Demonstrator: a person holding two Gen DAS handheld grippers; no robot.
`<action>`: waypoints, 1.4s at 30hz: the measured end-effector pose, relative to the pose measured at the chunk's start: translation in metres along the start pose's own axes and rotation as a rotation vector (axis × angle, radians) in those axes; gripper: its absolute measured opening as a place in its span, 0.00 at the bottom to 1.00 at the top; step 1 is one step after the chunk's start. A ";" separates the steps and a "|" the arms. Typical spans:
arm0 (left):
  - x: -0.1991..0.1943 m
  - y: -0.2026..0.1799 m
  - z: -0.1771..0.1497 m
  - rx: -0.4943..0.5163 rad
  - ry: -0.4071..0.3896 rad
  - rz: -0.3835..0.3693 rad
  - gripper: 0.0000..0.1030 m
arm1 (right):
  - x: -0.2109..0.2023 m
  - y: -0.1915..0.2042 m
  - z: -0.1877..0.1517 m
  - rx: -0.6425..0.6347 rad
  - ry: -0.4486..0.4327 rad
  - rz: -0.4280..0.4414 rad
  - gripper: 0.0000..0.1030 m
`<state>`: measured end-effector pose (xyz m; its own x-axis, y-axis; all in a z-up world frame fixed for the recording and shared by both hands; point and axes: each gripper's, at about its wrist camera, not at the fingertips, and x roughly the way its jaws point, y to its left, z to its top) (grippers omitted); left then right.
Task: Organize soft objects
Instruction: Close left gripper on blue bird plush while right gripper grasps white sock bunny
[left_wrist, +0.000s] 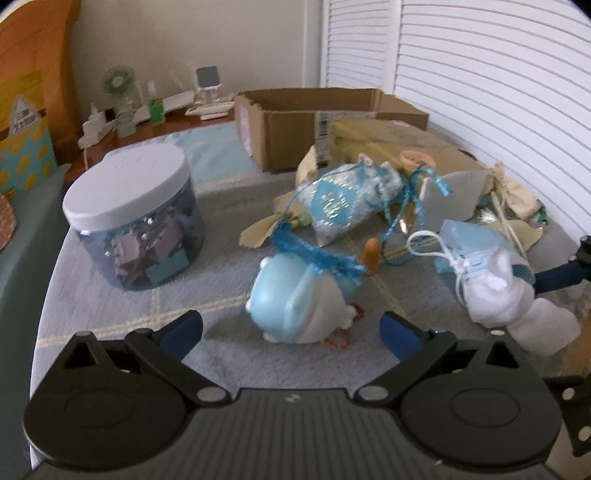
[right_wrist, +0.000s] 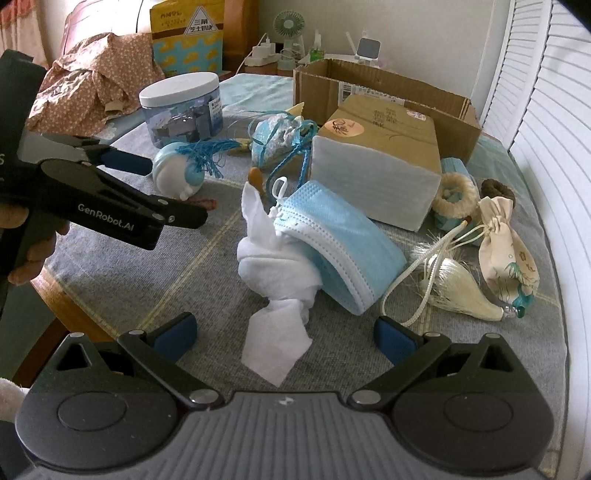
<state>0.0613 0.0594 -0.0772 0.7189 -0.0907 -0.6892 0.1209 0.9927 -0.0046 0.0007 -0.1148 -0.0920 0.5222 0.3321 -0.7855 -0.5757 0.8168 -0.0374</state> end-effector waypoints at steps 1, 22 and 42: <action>-0.001 -0.001 0.001 0.011 -0.007 -0.008 0.96 | 0.000 0.000 0.000 0.000 0.001 0.001 1.00; 0.002 0.006 0.013 0.051 -0.009 -0.074 0.64 | 0.009 0.023 0.029 -0.088 -0.016 0.004 0.76; -0.047 0.003 0.010 0.154 0.020 -0.110 0.53 | -0.026 0.027 0.024 -0.084 -0.038 -0.011 0.46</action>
<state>0.0353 0.0660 -0.0375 0.6820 -0.1947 -0.7049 0.3020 0.9529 0.0290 -0.0138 -0.0901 -0.0579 0.5515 0.3420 -0.7608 -0.6194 0.7788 -0.0989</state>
